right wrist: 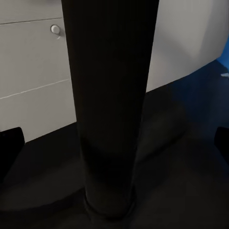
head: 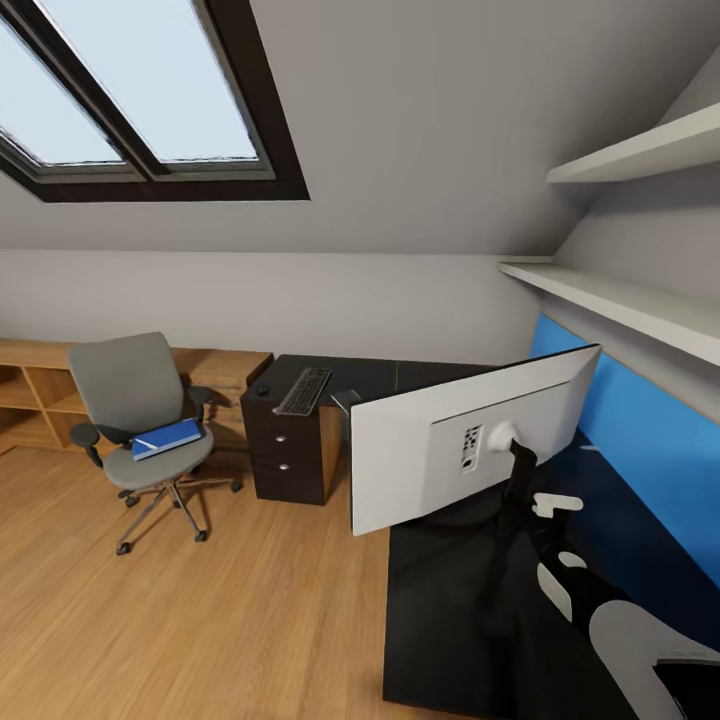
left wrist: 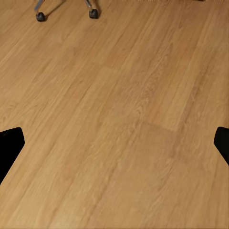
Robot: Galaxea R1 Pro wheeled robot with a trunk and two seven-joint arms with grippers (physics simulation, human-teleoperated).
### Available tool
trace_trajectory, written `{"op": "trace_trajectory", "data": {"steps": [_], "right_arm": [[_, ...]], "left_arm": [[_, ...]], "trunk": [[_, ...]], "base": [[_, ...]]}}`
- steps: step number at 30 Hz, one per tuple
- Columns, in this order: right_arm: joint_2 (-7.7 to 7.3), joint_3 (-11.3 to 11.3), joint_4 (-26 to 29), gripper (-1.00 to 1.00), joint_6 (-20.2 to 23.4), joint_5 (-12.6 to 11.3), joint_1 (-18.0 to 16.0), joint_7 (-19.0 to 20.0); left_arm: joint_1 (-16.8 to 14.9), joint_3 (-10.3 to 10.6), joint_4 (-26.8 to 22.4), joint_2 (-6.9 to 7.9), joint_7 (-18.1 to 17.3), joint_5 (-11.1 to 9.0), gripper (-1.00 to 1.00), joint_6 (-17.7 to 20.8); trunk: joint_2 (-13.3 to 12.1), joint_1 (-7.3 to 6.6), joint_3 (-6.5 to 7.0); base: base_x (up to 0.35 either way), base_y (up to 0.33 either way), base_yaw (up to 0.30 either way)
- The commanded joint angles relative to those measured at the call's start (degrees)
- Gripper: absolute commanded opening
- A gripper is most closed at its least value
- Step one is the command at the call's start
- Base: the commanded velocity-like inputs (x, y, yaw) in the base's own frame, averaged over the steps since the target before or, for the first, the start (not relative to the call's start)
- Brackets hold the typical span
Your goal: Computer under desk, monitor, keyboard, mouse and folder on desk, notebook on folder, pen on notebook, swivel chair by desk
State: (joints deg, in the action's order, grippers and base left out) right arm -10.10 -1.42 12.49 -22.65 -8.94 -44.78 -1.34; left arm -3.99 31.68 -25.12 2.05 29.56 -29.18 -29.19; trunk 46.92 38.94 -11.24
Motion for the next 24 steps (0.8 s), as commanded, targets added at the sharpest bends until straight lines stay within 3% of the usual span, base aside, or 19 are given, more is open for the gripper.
{"op": "trace_trajectory", "data": {"steps": [1, 24], "right_arm": [[-0.01, -0.2, -0.1, 1.00, -0.2, -0.4, -0.1, -0.1], [-0.01, -0.2, -0.4, 1.00, -0.2, -0.4, -0.1, -0.1]], "left_arm": [[-0.1, 0.5, 0.0, 0.06, 0.4, -0.3, 1.00, -0.2], [-0.1, 0.5, 0.0, 0.04, 0.4, -0.3, 1.00, -0.2]], "trunk": [[0.1, 0.02, -0.08], [0.1, 0.02, -0.08]], "base": [[0.056, 0.000, 0.000], [0.059, 0.000, 0.000]]}}
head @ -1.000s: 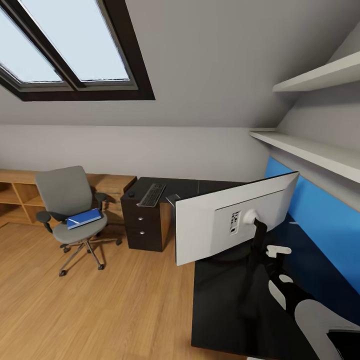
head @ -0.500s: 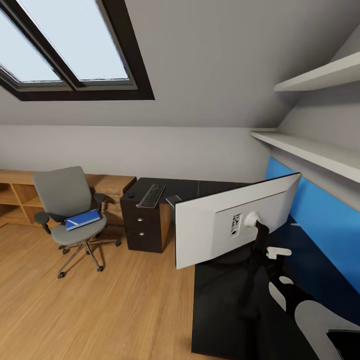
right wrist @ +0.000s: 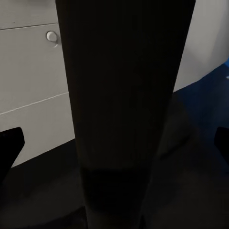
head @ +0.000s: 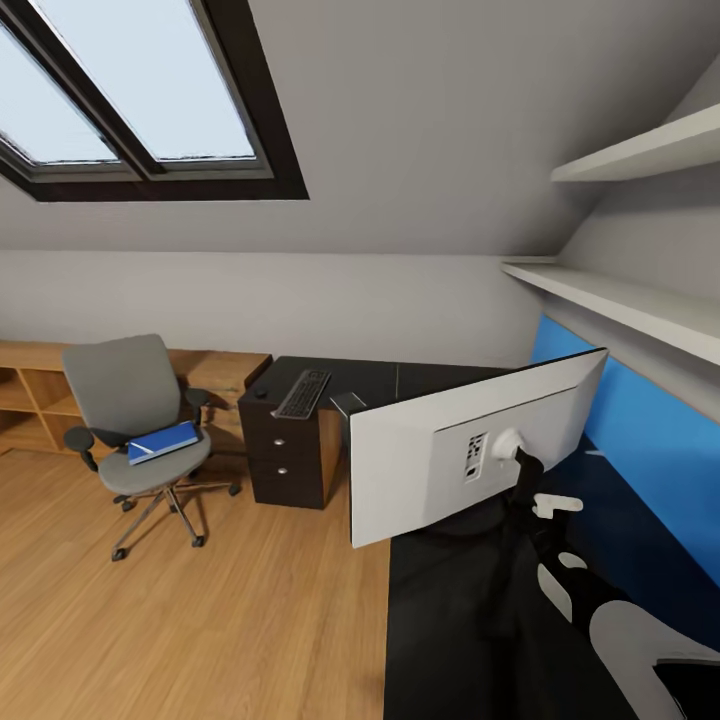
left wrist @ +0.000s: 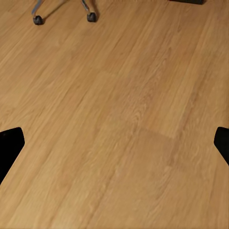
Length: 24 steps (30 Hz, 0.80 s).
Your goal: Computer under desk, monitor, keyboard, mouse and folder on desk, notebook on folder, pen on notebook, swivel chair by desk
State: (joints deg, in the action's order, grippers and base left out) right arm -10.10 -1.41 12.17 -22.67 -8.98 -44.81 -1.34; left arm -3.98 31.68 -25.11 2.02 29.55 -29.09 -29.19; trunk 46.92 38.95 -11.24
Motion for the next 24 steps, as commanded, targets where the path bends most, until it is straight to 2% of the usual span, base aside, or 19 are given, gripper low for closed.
{"op": "trace_trajectory", "data": {"steps": [1, 21, 22, 24], "right_arm": [[-0.01, -0.2, 0.0, 1.00, -0.2, -0.3, 0.0, -0.1], [-0.02, -0.2, 0.0, 1.00, -0.2, -0.3, -0.1, -0.1], [-0.03, -0.2, 0.0, -1.00, -0.2, -0.3, -0.1, -0.1], [-0.05, -0.2, 0.0, -1.00, -0.2, -0.3, -0.1, -0.1]], "left_arm": [[-0.1, 0.5, 0.0, 0.07, 0.4, -0.4, 1.00, -0.2], [-0.1, 0.5, 0.0, 0.03, 0.4, -0.4, 1.00, -0.2], [-0.1, 0.5, 0.0, 0.05, 0.4, -0.4, 1.00, -0.2], [-0.1, 0.5, 0.0, 0.05, 0.4, -0.4, 1.00, -0.2]], "trunk": [[0.1, 0.01, -0.08], [0.1, 0.01, -0.08], [0.1, 0.01, -0.08], [0.1, 0.01, -0.08]], "base": [[0.029, 0.000, 0.000], [0.031, -0.012, 0.000], [0.000, 0.000, 0.000], [0.000, 0.000, 0.000]]}}
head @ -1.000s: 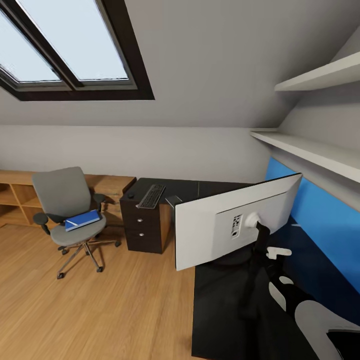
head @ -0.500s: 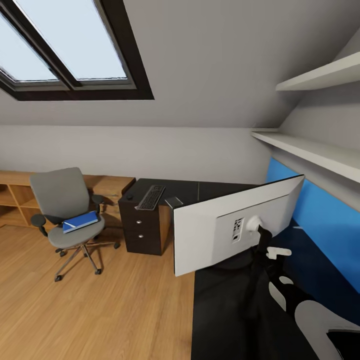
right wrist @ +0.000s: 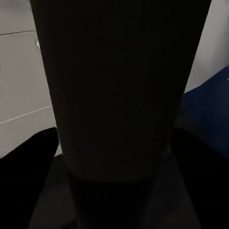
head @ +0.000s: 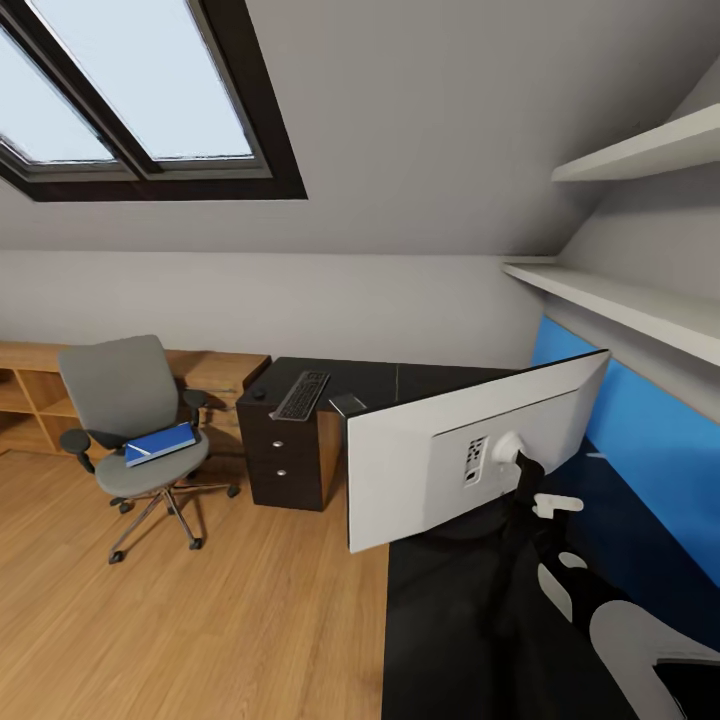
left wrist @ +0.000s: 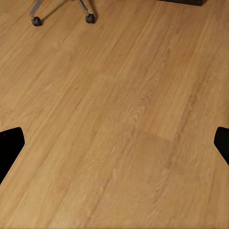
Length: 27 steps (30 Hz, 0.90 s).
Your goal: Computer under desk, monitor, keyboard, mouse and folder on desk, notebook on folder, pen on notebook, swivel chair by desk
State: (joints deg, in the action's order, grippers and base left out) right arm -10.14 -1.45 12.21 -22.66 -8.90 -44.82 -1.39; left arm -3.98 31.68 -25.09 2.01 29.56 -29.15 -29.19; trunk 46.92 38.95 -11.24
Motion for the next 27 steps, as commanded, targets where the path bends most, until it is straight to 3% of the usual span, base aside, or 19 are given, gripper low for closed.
{"op": "trace_trajectory", "data": {"steps": [1, 27], "right_arm": [[0.00, -0.1, 0.0, -1.00, -0.2, -0.4, -0.1, 0.0], [0.02, 0.0, 0.2, -1.00, -0.4, -0.4, -0.1, 0.0]], "left_arm": [[-0.1, 0.5, -0.1, 0.06, 0.4, -0.3, 1.00, -0.2], [-0.1, 0.5, 0.0, 0.06, 0.4, -0.4, 1.00, -0.2]], "trunk": [[0.1, 0.01, -0.08], [0.1, 0.01, -0.08]], "base": [[0.000, 0.000, 0.000], [0.000, 0.000, 0.000]]}}
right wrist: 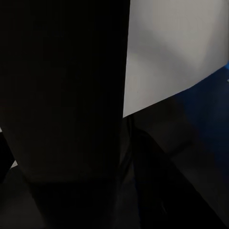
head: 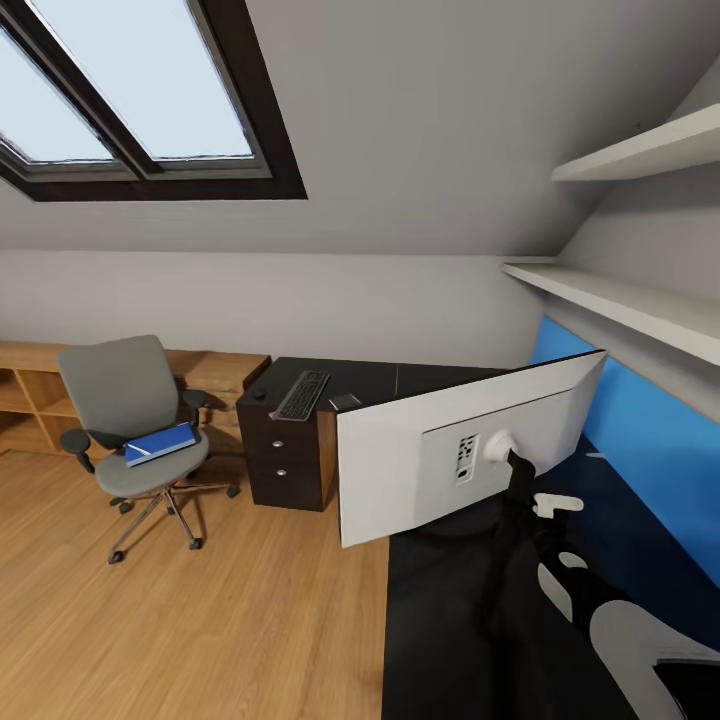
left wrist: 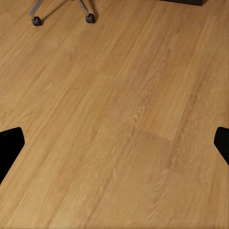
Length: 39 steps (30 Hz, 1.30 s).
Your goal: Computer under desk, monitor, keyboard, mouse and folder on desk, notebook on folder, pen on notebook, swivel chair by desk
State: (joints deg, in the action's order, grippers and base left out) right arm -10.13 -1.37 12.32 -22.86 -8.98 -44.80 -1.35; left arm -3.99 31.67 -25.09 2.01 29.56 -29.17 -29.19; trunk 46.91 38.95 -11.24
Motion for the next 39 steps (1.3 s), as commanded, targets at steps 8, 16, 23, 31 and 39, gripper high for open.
{"op": "trace_trajectory", "data": {"steps": [8, 16, 23, 31, 39], "right_arm": [[0.02, -0.1, 0.4, -1.00, -0.1, -0.4, -0.1, -0.1], [0.02, 0.0, 0.4, -1.00, -0.1, -0.4, -0.1, -0.3], [0.10, 0.0, 0.5, -1.00, -0.2, -0.4, -0.1, -0.3], [0.03, 0.0, 0.6, -1.00, -0.2, -0.4, -0.1, -0.3], [0.02, -0.1, 0.6, -1.00, -0.2, -0.4, -0.1, -0.3]], "left_arm": [[-0.1, 0.5, -0.1, 0.03, 0.4, -0.3, 1.00, -0.2], [-0.1, 0.5, 0.0, 0.01, 0.4, -0.3, 1.00, -0.2], [-0.1, 0.5, 0.0, 0.05, 0.4, -0.3, 1.00, -0.2], [-0.1, 0.3, 0.1, -0.25, 0.4, -0.4, 1.00, -0.2], [-0.1, 0.2, 12.8, -0.31, 0.4, -0.6, 1.00, -2.6]], "trunk": [[0.1, 0.01, -0.08], [0.1, 0.01, -0.08], [0.1, 0.01, -0.08], [0.1, 0.01, -0.08], [0.1, 0.01, -0.08]], "base": [[0.000, 0.000, 0.000], [0.000, 0.000, 0.000], [0.000, 0.000, 0.000], [0.000, 0.000, 0.000], [0.000, 0.000, 0.000]]}}
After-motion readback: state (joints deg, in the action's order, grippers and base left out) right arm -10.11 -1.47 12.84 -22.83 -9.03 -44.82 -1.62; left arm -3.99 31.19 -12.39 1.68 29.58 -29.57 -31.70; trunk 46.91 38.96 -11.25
